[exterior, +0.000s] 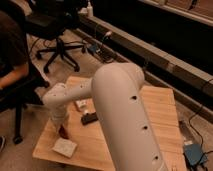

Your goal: Drag the pepper across the table

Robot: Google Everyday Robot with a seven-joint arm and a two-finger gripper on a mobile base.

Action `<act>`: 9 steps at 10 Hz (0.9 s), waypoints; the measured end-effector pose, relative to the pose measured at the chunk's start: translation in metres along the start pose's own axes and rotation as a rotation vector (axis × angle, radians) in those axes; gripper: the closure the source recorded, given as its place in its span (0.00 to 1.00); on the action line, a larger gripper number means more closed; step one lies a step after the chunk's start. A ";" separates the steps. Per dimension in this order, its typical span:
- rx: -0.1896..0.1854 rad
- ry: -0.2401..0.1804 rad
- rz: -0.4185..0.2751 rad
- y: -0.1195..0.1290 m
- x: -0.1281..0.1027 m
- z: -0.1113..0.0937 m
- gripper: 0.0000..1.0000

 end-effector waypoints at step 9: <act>-0.007 0.022 -0.105 0.039 0.005 0.005 0.91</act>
